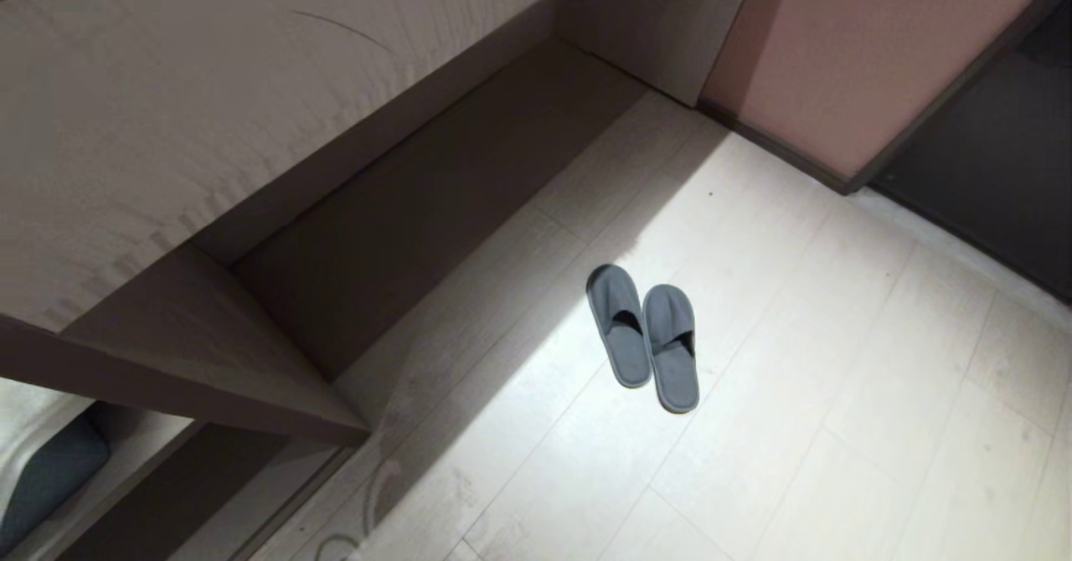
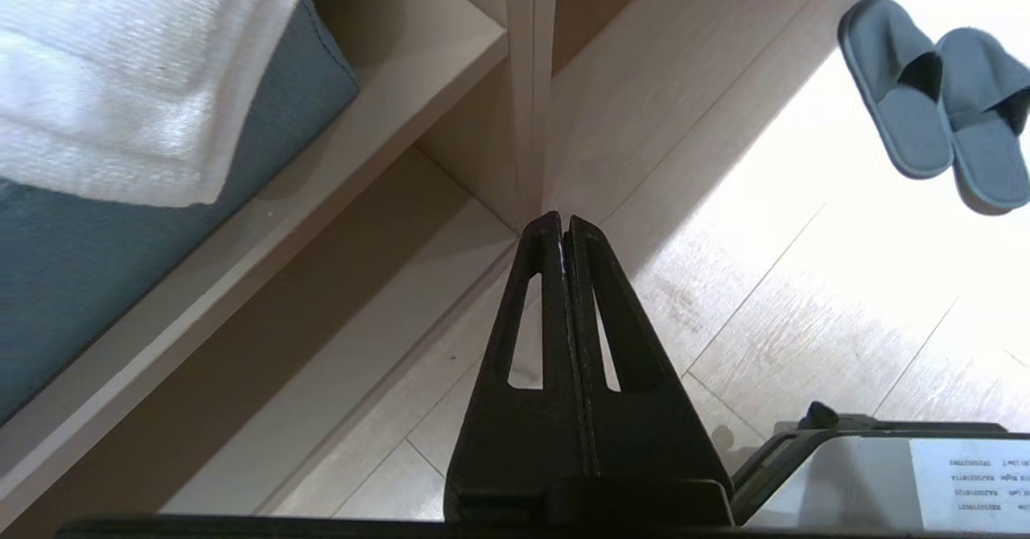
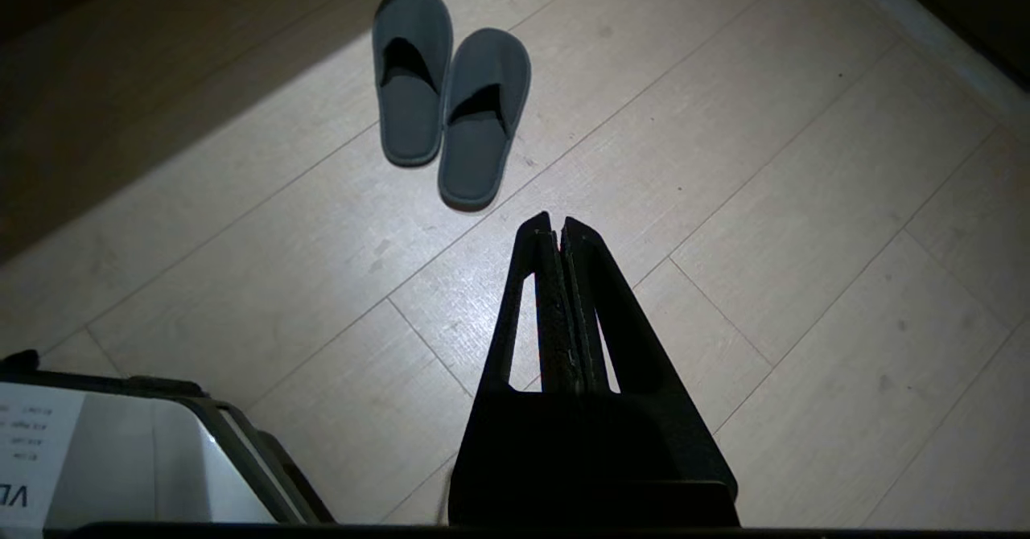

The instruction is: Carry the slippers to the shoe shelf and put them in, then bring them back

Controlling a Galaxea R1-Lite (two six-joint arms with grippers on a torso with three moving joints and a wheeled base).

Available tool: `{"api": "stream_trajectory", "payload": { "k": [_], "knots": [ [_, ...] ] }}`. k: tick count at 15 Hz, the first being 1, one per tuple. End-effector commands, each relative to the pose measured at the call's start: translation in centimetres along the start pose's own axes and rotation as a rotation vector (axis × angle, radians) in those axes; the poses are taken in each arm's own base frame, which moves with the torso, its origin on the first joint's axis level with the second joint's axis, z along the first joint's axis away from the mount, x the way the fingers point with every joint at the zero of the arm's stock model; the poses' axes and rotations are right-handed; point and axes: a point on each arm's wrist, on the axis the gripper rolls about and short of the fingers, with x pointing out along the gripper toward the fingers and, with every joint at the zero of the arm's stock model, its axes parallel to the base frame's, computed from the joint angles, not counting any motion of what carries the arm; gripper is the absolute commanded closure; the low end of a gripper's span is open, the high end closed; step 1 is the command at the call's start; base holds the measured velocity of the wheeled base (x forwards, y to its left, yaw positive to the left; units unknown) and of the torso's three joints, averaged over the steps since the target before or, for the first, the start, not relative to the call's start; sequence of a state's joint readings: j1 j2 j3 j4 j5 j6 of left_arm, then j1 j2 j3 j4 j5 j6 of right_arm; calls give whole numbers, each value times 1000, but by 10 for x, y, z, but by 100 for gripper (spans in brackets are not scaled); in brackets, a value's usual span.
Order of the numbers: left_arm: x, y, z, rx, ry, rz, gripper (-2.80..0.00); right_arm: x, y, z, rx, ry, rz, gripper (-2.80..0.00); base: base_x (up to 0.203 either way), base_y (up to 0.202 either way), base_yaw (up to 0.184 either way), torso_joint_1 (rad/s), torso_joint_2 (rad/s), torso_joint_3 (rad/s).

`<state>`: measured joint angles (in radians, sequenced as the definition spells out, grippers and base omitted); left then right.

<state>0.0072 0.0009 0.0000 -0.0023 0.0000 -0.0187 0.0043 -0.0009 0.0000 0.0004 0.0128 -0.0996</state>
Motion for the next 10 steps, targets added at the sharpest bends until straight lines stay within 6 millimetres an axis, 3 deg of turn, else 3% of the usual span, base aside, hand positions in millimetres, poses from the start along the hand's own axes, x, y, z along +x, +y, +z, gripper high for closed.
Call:
{"api": "stream_trajectory", "payload": {
  "k": [1, 10],
  "knots": [
    [0, 0, 0, -1, 0, 2, 0, 0, 0, 0, -2, 2, 2, 0, 0, 0, 0, 4, 2, 212],
    [0, 0, 0, -1, 0, 1, 0, 0, 0, 0, -3, 3, 2, 0, 0, 0, 0, 1, 2, 202]
  ]
}}
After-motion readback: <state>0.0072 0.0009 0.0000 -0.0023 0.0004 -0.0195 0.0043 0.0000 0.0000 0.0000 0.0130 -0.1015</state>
